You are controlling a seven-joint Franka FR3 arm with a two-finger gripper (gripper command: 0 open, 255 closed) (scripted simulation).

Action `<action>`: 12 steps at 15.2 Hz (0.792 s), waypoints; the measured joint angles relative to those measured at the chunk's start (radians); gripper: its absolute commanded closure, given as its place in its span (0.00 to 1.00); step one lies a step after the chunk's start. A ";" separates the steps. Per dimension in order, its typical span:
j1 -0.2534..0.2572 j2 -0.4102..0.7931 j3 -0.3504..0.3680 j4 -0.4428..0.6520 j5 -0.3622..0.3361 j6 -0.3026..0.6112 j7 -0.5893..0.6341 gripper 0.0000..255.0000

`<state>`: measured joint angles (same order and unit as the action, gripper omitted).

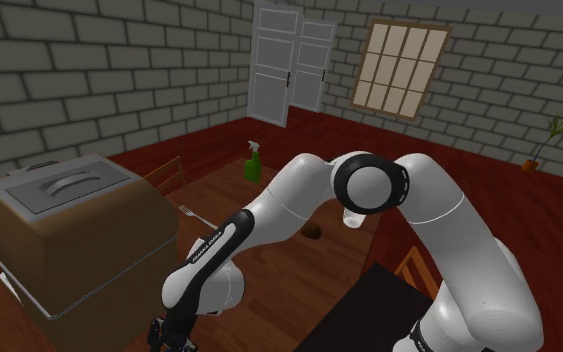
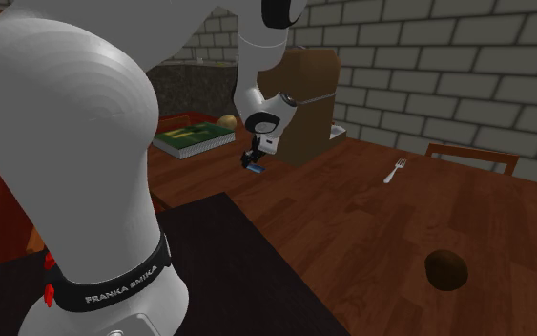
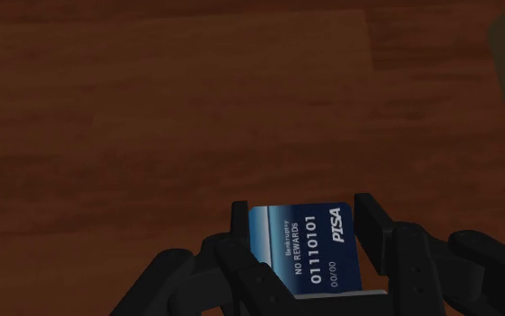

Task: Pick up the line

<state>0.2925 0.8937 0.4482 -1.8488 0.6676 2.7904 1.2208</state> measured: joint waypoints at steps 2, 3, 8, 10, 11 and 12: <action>0.000 0.001 0.000 0.000 0.000 0.001 -0.001 1.00; 0.000 0.001 0.000 0.000 0.000 0.001 -0.001 1.00; 0.000 0.001 0.000 0.000 0.000 0.001 -0.001 1.00; -0.002 -0.017 0.001 -0.011 0.001 -0.005 0.004 1.00; -0.003 -0.029 0.002 -0.018 0.002 -0.008 0.008 1.00; -0.002 -0.039 0.001 -0.021 0.001 -0.014 0.014 1.00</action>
<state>0.2907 0.8550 0.4494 -1.8701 0.6690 2.7768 1.2349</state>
